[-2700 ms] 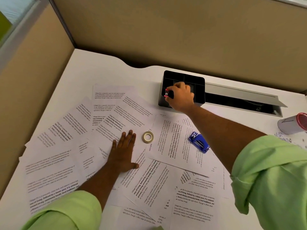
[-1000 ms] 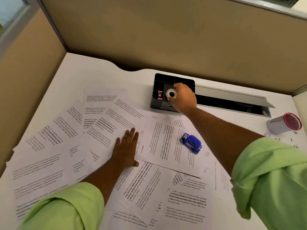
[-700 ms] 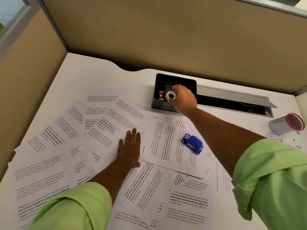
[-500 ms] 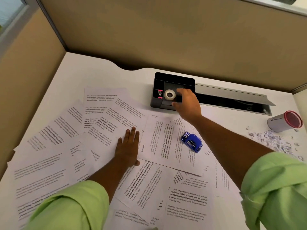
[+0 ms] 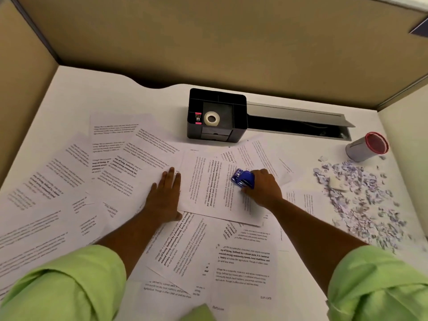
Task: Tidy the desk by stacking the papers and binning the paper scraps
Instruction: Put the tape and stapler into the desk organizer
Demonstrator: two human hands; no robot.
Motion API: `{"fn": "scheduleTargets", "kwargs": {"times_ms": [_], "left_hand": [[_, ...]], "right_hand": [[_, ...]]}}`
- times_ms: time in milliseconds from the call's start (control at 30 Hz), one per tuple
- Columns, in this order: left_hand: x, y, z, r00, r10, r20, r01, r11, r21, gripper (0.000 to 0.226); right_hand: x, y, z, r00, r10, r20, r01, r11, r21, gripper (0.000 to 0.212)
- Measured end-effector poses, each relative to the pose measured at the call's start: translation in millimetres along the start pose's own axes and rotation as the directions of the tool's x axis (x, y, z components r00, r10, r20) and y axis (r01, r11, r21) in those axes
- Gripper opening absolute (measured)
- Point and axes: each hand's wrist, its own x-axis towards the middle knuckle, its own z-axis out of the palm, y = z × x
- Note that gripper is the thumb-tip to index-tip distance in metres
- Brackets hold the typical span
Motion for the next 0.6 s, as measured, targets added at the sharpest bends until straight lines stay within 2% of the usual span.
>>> {"fn": "scheduleTargets", "kwargs": {"times_ms": [133,267,467,533,600], "left_hand": [[4.3,2.8,5.1,1.0,-0.018,0.004,0.018,1.0,-0.021,0.135],[5.7,2.1,7.4,1.0,-0.024,-0.003,0.024,0.999,-0.023,0.137],[2.0,6.7,4.8,1.0,-0.031,-0.002,0.031,0.999,-0.016,0.136],[2.1,7.2,4.6,1.0,-0.031,0.003,0.031,0.999,-0.019,0.136],[2.5,7.6,4.5,0.999,-0.032,0.006,0.032,0.999,-0.025,0.136]], "right_hand": [[-0.2,-1.1,4.9,0.997,0.05,-0.058,-0.047,0.997,0.057,0.041],[0.9,-2.9,3.3,0.997,0.04,-0.062,-0.036,0.997,0.071,0.032],[-0.7,-2.2,-1.2,0.999,-0.01,-0.04,0.018,0.983,0.182,0.033],[0.9,-3.6,-5.8,0.999,-0.036,-0.033,0.043,0.963,0.265,0.035],[0.6,-10.9,-15.9,1.0,-0.007,-0.026,0.018,0.892,0.452,0.034]]}}
